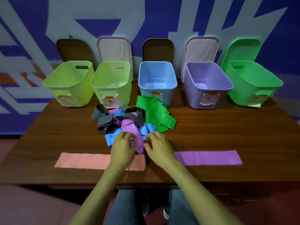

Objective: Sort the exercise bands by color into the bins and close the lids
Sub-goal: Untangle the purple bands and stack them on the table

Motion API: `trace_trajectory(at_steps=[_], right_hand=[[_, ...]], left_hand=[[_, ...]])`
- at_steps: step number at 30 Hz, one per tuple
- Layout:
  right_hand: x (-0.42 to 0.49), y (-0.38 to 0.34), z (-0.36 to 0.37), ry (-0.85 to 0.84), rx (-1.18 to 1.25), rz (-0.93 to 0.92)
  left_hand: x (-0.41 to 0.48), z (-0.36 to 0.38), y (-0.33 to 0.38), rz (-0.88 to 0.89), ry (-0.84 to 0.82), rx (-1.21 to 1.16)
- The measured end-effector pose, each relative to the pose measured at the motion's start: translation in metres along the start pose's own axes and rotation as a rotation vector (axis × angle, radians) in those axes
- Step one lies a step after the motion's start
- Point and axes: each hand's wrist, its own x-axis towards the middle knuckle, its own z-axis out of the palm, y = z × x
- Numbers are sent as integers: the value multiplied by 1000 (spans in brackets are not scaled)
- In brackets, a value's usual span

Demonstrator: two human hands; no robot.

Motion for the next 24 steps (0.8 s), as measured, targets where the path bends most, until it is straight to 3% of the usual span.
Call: trace_trajectory(at_steps=[5, 11, 17, 24], right_hand=[[22, -19, 23, -166, -140, 112], [33, -16, 32, -196, -106, 186], [36, -21, 17, -59, 103, 177], [53, -45, -46, 142, 369, 14]], left_hand=[[9, -10, -26, -89, -63, 87], [10, 0, -44, -87, -146, 143], [12, 1, -48, -77, -123, 150], [25, -13, -40, -167, -285, 129]])
